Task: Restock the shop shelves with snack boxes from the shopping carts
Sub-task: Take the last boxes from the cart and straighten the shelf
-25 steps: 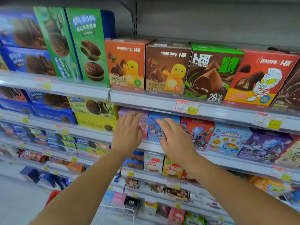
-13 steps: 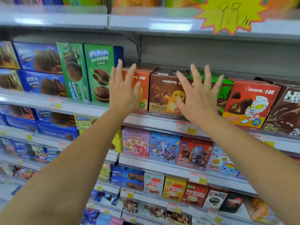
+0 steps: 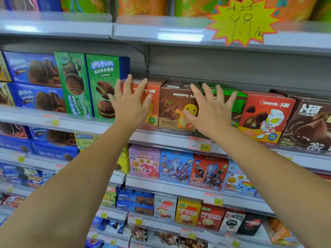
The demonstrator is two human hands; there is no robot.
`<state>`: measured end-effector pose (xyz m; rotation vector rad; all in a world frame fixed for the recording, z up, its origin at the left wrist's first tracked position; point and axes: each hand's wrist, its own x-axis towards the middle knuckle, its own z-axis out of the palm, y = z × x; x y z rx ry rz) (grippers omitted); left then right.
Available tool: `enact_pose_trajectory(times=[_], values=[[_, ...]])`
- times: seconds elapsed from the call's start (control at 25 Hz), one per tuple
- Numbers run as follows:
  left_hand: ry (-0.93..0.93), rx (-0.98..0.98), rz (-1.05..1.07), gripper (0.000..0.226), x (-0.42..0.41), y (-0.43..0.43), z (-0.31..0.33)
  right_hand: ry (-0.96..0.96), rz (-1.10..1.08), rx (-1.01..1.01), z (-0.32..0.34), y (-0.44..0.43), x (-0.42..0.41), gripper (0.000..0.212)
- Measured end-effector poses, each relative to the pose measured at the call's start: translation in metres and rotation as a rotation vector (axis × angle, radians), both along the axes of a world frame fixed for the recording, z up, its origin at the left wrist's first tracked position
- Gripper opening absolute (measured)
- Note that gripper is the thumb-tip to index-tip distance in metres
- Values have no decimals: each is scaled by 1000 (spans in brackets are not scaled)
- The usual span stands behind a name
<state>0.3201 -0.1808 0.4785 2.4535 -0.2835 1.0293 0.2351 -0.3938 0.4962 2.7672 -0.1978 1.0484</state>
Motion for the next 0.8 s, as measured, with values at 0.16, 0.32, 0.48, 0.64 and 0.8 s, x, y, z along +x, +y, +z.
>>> enact_pose_trajectory(times=[0.16, 0.32, 0.48, 0.64, 0.8], values=[[-194, 103, -95, 55, -15, -30, 8, -133, -29, 38, 1, -36, -20, 61], [-211, 263, -341, 54, -35, -96, 17, -137, -166, 115, 5, -102, -47, 54], [-187, 434, -384, 61, -49, -145, 24, 22, -172, 123, 9, -147, -62, 68], [-122, 513, -391, 72, -57, -175, 41, 204, -97, 14, 38, -167, -60, 91], [-36, 563, -416, 75, -58, -195, 54, 501, -47, 87, 83, -182, -50, 94]])
